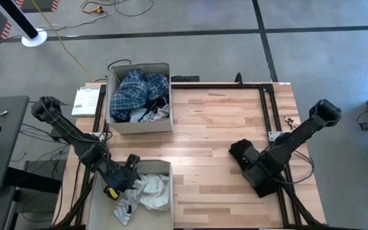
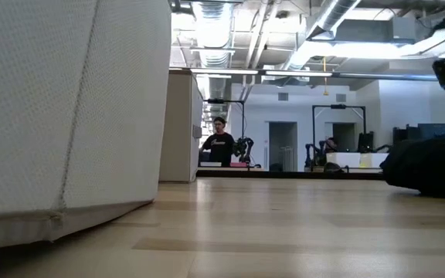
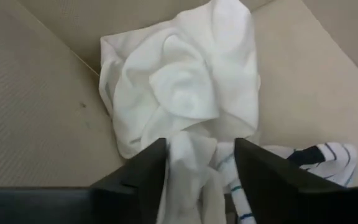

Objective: Sort clothes
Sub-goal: Put the white sock into the bottom light brown laundry organizer, then put the black shirt into the top light brown laundry organizer

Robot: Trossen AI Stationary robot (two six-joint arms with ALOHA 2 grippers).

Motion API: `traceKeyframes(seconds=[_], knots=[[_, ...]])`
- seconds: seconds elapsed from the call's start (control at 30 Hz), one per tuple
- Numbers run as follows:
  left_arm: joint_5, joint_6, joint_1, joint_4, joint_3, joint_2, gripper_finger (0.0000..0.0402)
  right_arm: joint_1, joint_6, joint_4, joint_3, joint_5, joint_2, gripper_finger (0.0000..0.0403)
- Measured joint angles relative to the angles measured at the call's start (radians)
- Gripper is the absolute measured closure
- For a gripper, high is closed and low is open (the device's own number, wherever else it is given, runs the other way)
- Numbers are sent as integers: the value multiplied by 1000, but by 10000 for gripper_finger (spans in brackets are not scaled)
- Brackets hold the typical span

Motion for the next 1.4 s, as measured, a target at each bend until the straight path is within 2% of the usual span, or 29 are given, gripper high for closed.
traceKeyframes(seconds=[0.13, 0.23, 0.37, 0.53, 0.63, 0.73, 1.03, 1.23, 1.4], knots=[[4, -33, 0, 6, 0, 0, 167, 12, 26, 107, -66, 11, -2, 99], [5, -51, 0, 17, 0, 1, 140, 11, 26, 180, -115, 20, -3, 99], [7, -52, -1, 37, -1, -3, 134, 12, 25, 235, -158, 34, -6, 99], [9, -42, -1, 38, -2, -13, 146, 12, 27, 240, -163, 71, -5, 109], [11, -36, -1, 41, -3, -21, 150, 1, 27, 247, -164, 85, 4, 133], [18, -25, -1, 46, -4, -32, 152, -10, 0, 254, -164, 92, 14, 174], [24, -28, -1, 54, -5, -85, 153, -26, -59, 280, -161, 111, 15, 364], [27, -28, -1, 74, -5, -129, 153, -29, -94, 285, -145, 132, 19, 369], [79, -28, -1, 134, -4, -163, 153, -30, -159, 297, -101, 176, 25, 369]])
